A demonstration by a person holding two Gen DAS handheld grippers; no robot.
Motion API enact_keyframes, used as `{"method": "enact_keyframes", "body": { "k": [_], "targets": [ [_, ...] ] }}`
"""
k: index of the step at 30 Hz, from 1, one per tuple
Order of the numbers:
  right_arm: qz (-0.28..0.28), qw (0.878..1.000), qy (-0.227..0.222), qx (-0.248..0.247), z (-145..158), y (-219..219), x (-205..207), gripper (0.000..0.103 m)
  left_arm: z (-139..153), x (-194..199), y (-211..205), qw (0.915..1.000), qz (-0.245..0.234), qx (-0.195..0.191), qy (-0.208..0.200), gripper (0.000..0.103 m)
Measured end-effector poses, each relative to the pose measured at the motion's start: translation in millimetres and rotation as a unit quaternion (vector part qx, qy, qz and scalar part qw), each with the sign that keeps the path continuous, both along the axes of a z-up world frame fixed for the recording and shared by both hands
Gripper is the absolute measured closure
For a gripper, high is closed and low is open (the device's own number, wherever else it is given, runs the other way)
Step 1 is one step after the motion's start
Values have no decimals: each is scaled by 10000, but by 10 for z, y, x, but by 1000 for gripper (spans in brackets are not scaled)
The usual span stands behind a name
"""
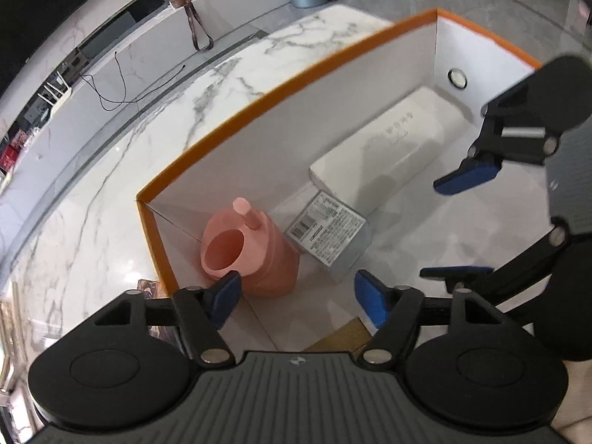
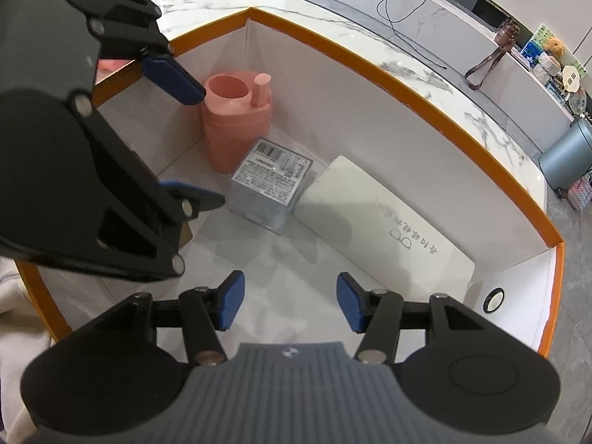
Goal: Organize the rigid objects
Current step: 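Lower the brown box into the orange box and open the left tool, then withdraw both tools from the orange box toward the loose toiletries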
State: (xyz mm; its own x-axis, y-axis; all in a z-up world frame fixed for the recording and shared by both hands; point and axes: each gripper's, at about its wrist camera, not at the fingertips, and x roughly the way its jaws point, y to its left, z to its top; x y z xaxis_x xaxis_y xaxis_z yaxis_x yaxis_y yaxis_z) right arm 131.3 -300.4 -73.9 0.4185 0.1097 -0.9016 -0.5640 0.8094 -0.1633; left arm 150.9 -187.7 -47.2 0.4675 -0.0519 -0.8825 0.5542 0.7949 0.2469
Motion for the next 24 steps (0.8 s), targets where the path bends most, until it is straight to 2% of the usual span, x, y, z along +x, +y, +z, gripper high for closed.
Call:
{"method": "enact_keyframes", "body": {
  "k": [10, 13, 20, 24],
  "targets": [
    [10, 9999, -77, -76, 5, 41, -38, 43, 248, -19, 188, 9968, 323, -736, 13, 32],
    [-7, 9999, 114, 57, 3, 70, -41, 48, 312, -46, 243, 9955, 407, -858, -46, 34],
    [-233, 9959, 822, 285, -17, 171, 84, 49, 415, -52, 392, 9922, 638, -1050, -210, 34],
    [-195, 9955, 906, 209, -39, 338, 120, 59, 433, -47, 479, 9899, 713, -1207, -225, 38]
  ]
}}
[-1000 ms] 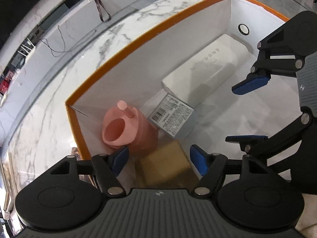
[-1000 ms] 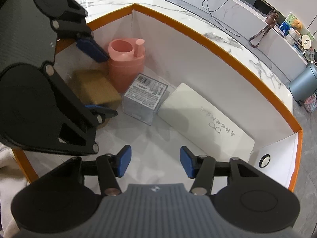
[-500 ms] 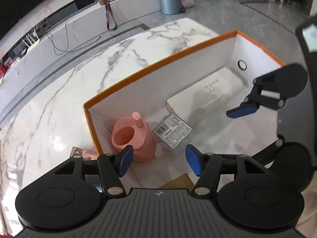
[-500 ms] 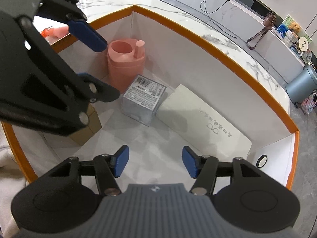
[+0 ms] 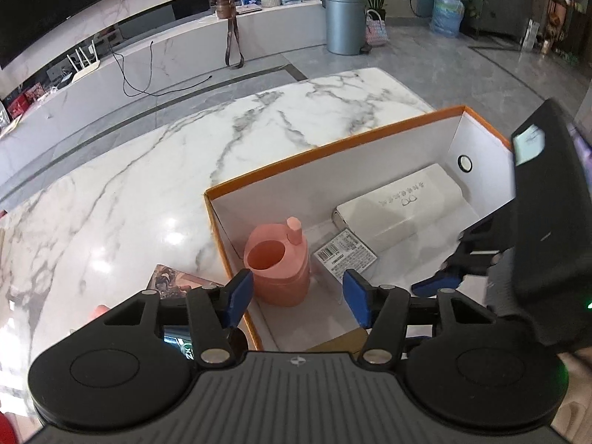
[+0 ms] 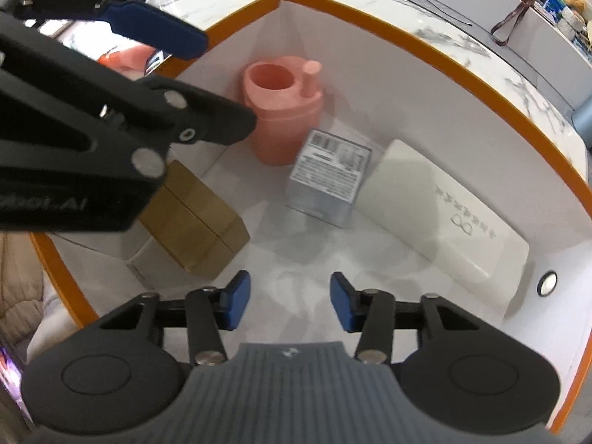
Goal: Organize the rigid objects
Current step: 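Withdraw both tools from the orange box toward the loose toiletries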
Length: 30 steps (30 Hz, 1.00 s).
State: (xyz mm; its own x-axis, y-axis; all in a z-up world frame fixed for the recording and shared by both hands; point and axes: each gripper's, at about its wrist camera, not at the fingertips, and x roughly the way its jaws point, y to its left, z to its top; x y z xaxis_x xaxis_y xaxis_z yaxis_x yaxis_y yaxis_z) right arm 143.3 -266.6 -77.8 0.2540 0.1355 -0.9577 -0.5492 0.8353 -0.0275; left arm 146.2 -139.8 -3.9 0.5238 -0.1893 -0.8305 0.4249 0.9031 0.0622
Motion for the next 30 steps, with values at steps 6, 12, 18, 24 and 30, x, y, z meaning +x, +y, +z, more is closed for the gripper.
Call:
{"method": "enact_keyframes", "body": {
  "k": [6, 12, 18, 24, 30],
  "targets": [
    [-342, 9993, 65, 158, -33, 91, 129, 75, 76, -32, 127, 9997, 87, -212, -118, 44],
    [-389, 9989, 140, 202, 51, 141, 150, 75, 186, -37, 310, 9983, 265, -439, -281, 44],
    [-768, 9949, 210, 615, 260, 19, 120, 75, 240, -59, 482, 9965, 442, -628, -327, 44],
    [-847, 9911, 542, 876, 310, 19, 76, 66, 132, -111, 606, 9951, 622, -769, -83, 44],
    [-880, 9894, 880, 746, 146, 169, 58, 66, -23, -165, 649, 9927, 574, -1014, 299, 62]
  ]
}}
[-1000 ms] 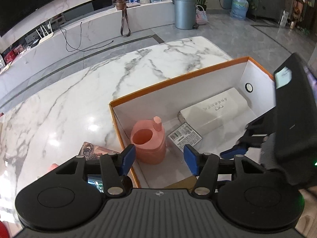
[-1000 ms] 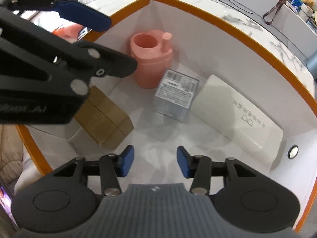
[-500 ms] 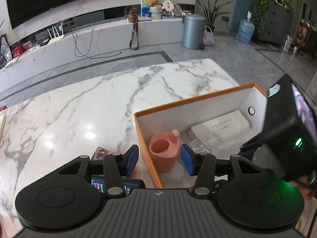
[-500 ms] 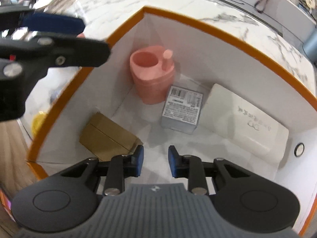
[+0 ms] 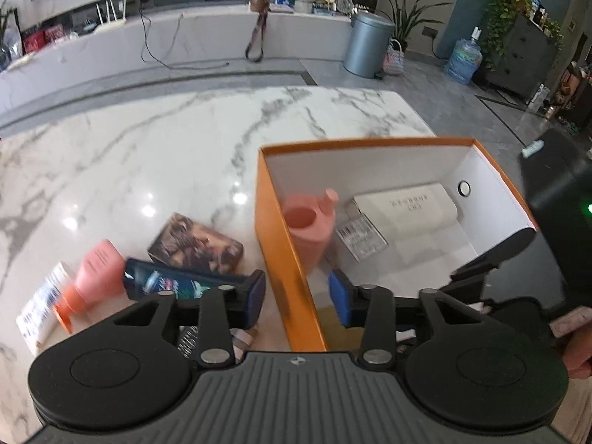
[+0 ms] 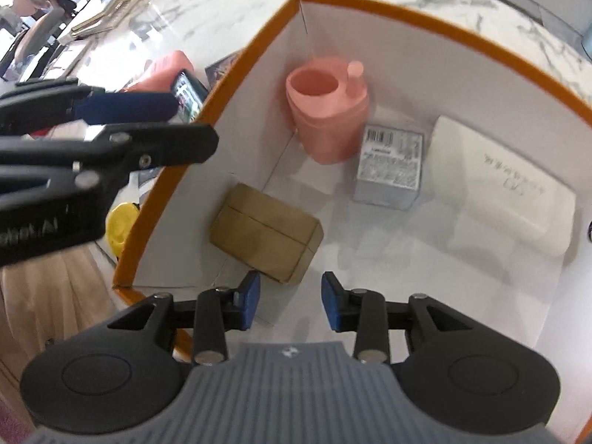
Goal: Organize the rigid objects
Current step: 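Withdraw both tools from the orange box toward the loose toiletries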
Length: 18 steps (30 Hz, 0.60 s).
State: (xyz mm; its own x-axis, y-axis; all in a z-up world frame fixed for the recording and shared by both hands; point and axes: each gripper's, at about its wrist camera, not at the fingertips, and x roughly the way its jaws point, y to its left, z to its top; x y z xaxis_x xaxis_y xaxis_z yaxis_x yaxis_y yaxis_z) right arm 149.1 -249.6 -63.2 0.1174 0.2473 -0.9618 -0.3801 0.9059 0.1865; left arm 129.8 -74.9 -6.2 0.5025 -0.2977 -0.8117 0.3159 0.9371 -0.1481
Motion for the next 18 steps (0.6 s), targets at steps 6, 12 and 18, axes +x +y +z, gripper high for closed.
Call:
{"method": "enact_keyframes", "body": {
  "k": [6, 12, 18],
  "targets": [
    [19, 9999, 131, -65, -164, 112, 105, 77, -83, -9, -8, 9998, -125, -109, 129, 75],
    [29, 9997, -154, -210, -203, 212, 207, 76, -119, 10, -8, 9997, -125, -154, 160, 80],
    [13, 9987, -428, -293, -256, 249, 307, 79, -133, 97, 85, 9987, -1, -408, 295, 79]
  ]
}}
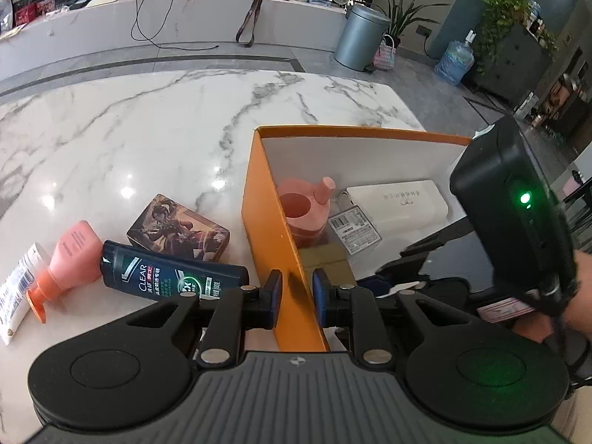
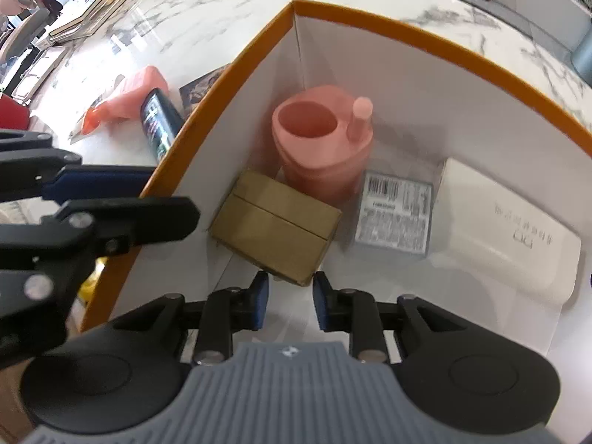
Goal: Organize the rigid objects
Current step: 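Withdraw both tools from the orange box toward the loose toiletries, then grasp the white deodorant tube with the left tool while the right grasps the CLEAR bottle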
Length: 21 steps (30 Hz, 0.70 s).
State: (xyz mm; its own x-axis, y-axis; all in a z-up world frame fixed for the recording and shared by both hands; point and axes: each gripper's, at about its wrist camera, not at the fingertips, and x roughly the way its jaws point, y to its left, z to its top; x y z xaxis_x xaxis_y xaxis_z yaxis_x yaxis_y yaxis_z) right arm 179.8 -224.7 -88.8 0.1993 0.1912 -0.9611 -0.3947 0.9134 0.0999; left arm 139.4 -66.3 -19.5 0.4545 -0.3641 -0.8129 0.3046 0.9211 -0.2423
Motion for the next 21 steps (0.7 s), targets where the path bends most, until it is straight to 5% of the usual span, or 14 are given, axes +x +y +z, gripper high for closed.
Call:
{"method": "enact_keyframes", "body": {
  "k": [12, 21],
  "targets": [
    [81, 9995, -261, -128, 175, -64, -226, 69, 68, -75, 62, 9997, 96, -233, 39, 79],
    [-217, 9908, -1333, -117, 622, -25, -553, 63, 275, -282, 289, 9992, 225, -220, -234, 79]
  ]
}}
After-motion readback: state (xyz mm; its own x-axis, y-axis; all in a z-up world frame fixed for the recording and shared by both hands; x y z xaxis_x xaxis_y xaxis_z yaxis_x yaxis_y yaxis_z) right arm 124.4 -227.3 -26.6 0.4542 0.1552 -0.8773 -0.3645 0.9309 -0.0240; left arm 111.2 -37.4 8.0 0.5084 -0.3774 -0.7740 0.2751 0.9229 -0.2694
